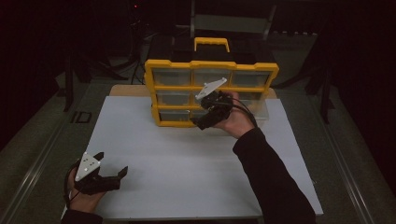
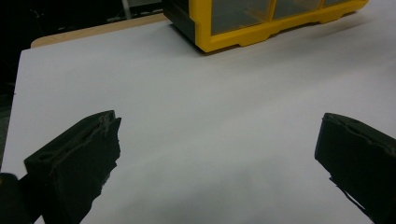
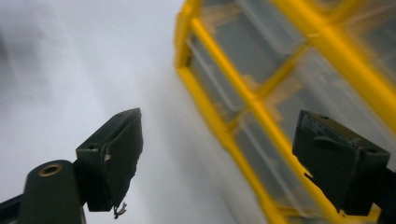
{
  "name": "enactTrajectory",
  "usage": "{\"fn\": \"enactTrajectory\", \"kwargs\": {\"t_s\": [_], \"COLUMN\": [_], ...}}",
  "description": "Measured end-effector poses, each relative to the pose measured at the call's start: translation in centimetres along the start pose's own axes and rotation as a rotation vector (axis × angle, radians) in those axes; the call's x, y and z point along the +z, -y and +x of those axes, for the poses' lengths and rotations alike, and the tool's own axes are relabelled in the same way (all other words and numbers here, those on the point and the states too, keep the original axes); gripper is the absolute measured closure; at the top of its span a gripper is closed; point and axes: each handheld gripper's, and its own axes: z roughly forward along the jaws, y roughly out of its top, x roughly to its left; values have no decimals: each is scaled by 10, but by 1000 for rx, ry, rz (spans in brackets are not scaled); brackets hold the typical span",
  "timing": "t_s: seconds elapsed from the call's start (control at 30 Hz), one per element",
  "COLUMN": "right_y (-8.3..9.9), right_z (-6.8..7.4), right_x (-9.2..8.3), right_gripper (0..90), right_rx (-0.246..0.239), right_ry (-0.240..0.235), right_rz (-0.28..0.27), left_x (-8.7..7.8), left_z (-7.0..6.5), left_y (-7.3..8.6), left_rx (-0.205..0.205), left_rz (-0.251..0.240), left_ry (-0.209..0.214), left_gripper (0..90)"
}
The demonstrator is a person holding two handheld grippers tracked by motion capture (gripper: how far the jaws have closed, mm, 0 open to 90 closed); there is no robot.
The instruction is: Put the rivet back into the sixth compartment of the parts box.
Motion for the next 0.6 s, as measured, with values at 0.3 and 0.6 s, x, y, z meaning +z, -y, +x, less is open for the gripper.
{"fn": "enactTrajectory", "kwargs": {"t_s": [0.3, 0.6], "right_y": [24, 65], "right_z": [28, 40], "right_x": [29, 33], "right_gripper": [171, 180], "right_rx": [-15, 1], "right_ry": [-50, -65], "right_rz": [26, 28], "left_x": [0, -1], "left_z": [0, 0], "left_y": [0, 0], "left_rx": [-3, -4], "left_rz": [-1, -3], "left_ry": [-2, -5], "left_gripper": [8, 8]}}
